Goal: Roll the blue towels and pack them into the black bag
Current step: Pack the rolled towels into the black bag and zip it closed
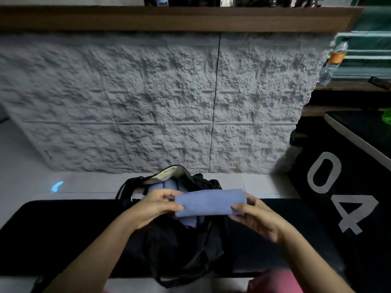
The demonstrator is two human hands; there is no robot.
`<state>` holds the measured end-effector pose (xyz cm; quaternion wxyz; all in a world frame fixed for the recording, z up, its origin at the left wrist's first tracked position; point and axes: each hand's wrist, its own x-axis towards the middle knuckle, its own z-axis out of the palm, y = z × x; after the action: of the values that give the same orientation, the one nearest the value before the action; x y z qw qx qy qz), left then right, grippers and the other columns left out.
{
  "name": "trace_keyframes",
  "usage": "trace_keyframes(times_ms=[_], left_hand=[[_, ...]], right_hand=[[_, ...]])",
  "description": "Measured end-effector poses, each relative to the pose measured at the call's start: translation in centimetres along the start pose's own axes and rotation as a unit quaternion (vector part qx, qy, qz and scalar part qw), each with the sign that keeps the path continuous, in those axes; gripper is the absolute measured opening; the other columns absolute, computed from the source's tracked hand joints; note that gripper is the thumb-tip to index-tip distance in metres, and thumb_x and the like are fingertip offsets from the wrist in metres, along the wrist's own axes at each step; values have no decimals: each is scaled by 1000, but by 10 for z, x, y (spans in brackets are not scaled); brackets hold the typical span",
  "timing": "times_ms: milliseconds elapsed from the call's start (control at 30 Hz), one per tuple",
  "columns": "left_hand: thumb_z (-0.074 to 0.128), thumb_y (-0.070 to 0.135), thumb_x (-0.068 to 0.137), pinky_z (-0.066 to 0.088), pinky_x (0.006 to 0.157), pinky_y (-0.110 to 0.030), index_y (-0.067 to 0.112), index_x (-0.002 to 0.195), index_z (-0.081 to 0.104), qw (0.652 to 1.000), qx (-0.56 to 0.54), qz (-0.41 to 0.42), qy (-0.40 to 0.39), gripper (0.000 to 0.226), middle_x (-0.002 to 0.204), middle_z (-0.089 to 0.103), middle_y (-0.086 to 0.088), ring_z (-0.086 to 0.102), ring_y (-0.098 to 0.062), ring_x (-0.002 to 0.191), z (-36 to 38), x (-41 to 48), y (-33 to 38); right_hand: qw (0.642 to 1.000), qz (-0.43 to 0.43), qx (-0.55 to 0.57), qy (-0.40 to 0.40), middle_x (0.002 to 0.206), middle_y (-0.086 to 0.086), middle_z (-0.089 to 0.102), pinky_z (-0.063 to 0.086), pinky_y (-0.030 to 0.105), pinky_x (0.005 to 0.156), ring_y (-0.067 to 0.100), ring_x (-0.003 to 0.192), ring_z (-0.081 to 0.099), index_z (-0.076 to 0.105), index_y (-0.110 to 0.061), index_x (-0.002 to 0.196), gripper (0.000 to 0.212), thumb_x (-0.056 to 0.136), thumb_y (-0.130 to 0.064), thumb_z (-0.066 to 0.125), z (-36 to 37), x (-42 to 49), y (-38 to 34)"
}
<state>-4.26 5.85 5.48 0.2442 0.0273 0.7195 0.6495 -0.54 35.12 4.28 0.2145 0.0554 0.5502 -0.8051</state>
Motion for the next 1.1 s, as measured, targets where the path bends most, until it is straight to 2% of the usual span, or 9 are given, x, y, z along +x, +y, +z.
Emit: trace_keyframes(times_ms=[133, 200, 267, 467, 633, 767, 933, 1000, 1100], left_hand=[[69, 9, 49, 49, 79, -26, 15, 79, 60, 974, 211, 72, 36, 32, 93, 61, -4, 59, -14, 88, -43, 2, -16], [61, 6, 54, 51, 75, -37, 24, 77, 53, 923, 359, 120, 63, 30, 89, 57, 2, 57, -15, 81, -59, 7, -27], [55, 4, 62, 47, 76, -42, 26, 81, 47, 878, 453, 130, 81, 31, 89, 52, 5, 51, -19, 84, -67, 10, -35], [46, -2, 81, 44, 87, -41, 10, 107, 45, 850, 519, 52, 67, 28, 105, 53, -9, 53, -28, 98, -65, 21, -54], [59, 32, 84, 45, 79, -31, 31, 108, 48, 830, 555, -52, 16, 26, 107, 54, 1, 55, -18, 94, -78, 18, -48], [54, 30, 93, 38, 83, -28, 16, 118, 52, 808, 566, -130, -101, 29, 111, 52, -5, 49, -17, 98, -77, 11, -33], [33, 28, 102, 36, 87, -30, 2, 97, 57, 770, 569, -229, -176, 36, 109, 55, -20, 52, -26, 98, -64, -1, -23], [35, 35, 100, 37, 87, -30, 6, 92, 59, 771, 588, -210, -122, 38, 99, 56, -11, 52, -23, 93, -60, -2, -29], [51, 41, 91, 36, 91, -34, 21, 88, 67, 747, 656, -60, 86, 26, 98, 65, 2, 59, -19, 96, -59, -1, -40]], right_hand=[[947, -78, -312, 10, 101, 7, 64, 50, 24, 79, 10, 87, 60, 56, -6, 111, 48, 68, -2, 79, 34, 35, 13], [886, -136, -443, 25, 96, -1, 62, 45, 14, 70, 7, 82, 56, 55, -10, 107, 48, 67, -5, 80, 48, 54, 28], [836, -168, -521, 43, 98, -5, 62, 45, 18, 72, 10, 87, 58, 53, -19, 106, 47, 66, -16, 79, 56, 70, 42], [758, -142, -633, 67, 111, 2, 46, 45, 38, 79, 26, 98, 56, 49, -16, 111, 41, 74, -14, 67, 68, 90, 63], [796, -79, -600, -9, 98, 2, 58, 46, 30, 74, 18, 85, 54, 45, -21, 108, 46, 73, -23, 75, 48, 88, 56], [798, -5, -593, -108, 93, -1, 56, 41, 17, 69, 10, 82, 49, 57, -14, 108, 33, 80, -21, 74, 47, 89, 43], [684, 134, -687, -205, 99, 5, 51, 35, 31, 77, 17, 91, 47, 54, -14, 100, 19, 95, -32, 53, 64, 87, 37], [635, 153, -728, -209, 120, 9, 54, 37, 33, 89, 23, 108, 51, 54, -14, 117, 23, 99, -24, 44, 71, 86, 43], [556, 153, -793, -198, 136, 14, 50, 39, 36, 96, 32, 122, 49, 48, -11, 136, 38, 99, -12, 39, 77, 85, 53]])
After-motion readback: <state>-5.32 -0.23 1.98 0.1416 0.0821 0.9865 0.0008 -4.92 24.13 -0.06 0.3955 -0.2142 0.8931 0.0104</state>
